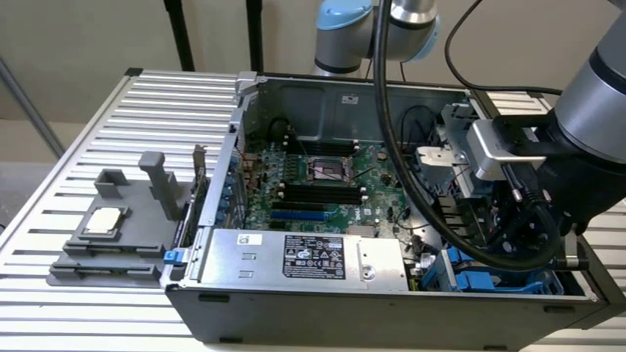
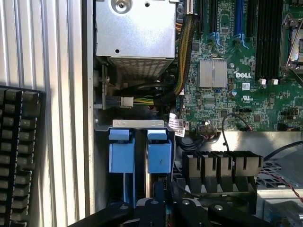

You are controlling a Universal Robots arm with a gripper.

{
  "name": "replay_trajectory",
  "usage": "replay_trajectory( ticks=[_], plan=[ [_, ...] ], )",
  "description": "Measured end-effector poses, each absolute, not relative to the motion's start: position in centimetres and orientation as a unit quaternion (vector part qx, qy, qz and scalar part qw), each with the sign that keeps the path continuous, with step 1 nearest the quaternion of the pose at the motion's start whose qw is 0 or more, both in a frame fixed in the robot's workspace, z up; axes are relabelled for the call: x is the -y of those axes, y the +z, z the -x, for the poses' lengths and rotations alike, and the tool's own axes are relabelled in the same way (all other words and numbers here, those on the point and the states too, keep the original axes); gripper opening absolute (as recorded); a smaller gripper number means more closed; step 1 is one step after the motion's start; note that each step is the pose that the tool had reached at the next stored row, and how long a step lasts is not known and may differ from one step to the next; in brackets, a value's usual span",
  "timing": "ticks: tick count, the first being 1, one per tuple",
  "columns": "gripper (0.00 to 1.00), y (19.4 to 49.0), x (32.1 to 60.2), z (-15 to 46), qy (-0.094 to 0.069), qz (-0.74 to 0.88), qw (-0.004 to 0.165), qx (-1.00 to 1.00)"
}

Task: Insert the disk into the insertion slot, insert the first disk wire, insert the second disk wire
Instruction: 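Insert the second disk wire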

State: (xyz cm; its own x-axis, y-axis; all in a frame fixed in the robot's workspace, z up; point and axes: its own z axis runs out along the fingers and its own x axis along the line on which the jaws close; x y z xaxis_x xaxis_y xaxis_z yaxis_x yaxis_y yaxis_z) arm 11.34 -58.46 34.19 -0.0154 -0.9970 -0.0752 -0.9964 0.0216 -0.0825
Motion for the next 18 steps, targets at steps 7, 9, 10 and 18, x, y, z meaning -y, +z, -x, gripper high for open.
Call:
replay_trajectory(
  ticks=[7, 9, 10, 18],
  plan=[
    [0.16, 33.70, 58.47, -11.34, -0.003, 0.699, 0.056, -0.713],
    [0.16, 33.63, 58.47, -11.38, -0.003, 0.699, 0.056, -0.713],
    [0.16, 33.60, 58.47, -11.41, -0.003, 0.699, 0.056, -0.713],
    [0.18, 33.94, 58.50, -11.53, -0.003, 0.699, 0.056, -0.712]
  ],
)
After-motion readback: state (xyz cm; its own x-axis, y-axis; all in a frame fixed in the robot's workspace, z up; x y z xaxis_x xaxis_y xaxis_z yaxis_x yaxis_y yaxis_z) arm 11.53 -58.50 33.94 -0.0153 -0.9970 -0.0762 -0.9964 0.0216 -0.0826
